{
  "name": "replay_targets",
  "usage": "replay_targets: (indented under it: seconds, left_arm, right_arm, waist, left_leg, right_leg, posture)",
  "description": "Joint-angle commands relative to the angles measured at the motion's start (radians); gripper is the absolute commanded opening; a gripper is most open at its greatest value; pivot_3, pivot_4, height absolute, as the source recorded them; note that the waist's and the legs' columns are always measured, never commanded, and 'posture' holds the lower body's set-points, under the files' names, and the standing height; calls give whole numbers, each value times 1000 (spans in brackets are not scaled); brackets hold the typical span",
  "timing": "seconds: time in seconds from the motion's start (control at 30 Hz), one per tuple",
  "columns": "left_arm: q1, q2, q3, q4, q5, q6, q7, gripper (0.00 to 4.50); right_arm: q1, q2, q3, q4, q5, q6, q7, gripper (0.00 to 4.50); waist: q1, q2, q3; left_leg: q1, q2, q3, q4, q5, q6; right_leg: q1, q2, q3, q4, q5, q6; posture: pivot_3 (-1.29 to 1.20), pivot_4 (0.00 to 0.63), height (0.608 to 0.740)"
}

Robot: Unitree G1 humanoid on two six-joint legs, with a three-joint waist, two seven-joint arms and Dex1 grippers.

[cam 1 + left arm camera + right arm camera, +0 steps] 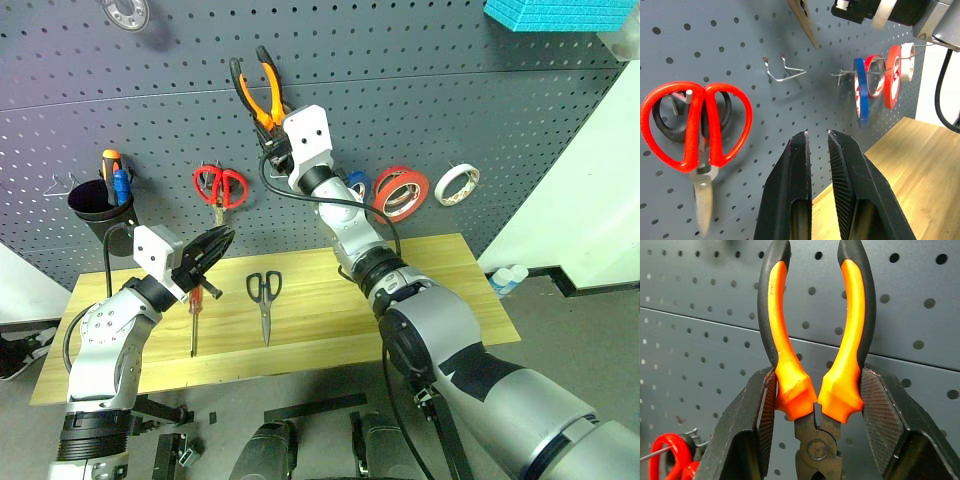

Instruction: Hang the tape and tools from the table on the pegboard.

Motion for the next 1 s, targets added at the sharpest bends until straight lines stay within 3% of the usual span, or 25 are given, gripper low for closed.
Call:
replay_targets:
  seconds: [0.03,1.0]
  left_arm:
    - [-13,7,11,-19,0,-22,5,642]
    - [27,14,25,-80,-7,-4,32,642]
  right_arm:
    - [-35,10,-20,-31,26,-37,16,2103]
    - [-32,9,-52,41,31,9,12,2103]
  waist:
    - [1,0,0]
    - [10,0,0]
  left_leg:
    - [0,0,0,0,0,0]
    - [0,0,0,0,0,0]
  right_leg:
    - [0,0,0,0,0,0]
    - [0,0,0,0,0,0]
  posture:
    - [84,64,740]
    - [145,63,740]
